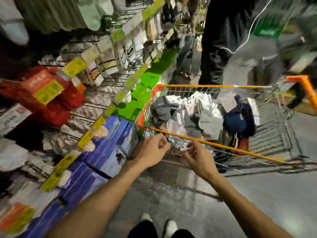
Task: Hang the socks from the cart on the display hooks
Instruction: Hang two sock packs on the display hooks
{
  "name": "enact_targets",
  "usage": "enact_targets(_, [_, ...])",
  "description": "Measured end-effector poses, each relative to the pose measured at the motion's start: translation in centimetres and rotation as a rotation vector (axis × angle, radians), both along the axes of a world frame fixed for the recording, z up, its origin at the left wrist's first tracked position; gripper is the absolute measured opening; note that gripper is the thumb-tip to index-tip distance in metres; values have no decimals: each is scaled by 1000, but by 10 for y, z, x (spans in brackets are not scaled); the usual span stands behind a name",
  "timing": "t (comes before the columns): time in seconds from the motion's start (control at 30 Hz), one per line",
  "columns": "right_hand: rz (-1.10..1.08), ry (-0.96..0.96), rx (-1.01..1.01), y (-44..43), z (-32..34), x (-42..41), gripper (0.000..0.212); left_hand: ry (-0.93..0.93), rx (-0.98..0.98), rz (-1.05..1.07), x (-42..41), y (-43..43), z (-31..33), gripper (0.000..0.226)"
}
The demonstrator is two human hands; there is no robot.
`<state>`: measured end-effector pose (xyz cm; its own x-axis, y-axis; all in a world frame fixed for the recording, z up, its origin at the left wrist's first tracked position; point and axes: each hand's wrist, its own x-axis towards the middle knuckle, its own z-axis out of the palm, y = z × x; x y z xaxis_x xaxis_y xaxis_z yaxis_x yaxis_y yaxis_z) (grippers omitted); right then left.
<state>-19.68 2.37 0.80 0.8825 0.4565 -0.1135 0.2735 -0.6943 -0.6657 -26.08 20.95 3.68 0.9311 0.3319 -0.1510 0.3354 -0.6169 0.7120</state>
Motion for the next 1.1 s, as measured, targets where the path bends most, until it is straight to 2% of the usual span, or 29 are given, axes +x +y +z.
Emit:
enact_targets(0.1, [-81, 44, -59, -4, -24, 49, 22, 56, -64, 62, 56, 5, -35, 11])
enact_targets(0.33, [-220, 142, -140, 23, -59, 161, 40, 141, -143, 251, 184, 74, -96, 33])
enact_targets(0.43, [-233, 124, -188, 43, -68, 209, 41, 174, -133, 288, 239, 105, -109, 42])
enact_targets(0.63, [-263, 63, -297, 77, -88, 271, 37, 244, -155, 228, 329, 148, -141, 68])
enact_targets(0.7, [-298, 63, -280, 78, -96, 281, 34, 283, -117, 168, 348, 151, -147, 63])
enact_targets(0.8, [-450, 160, -131, 73, -103, 295, 58, 355, -118, 103, 369, 151, -158, 67])
enact_targets(0.83, [-508, 166, -112, 70, -102, 300, 55, 382, -116, 92, 373, 152, -164, 70])
enact_targets(0.9, [-578, 194, -88, 62, -105, 312, 36, 451, -95, 60, 374, 155, -170, 76])
enact_targets(1.0, [-505, 290, -146, 50, -108, 328, 13, 585, -161, 34, 368, 162, -169, 83])
enact_targets(1.1, [-404, 306, -283, 42, -111, 347, 29, 653, -198, 12, 365, 173, -181, 109])
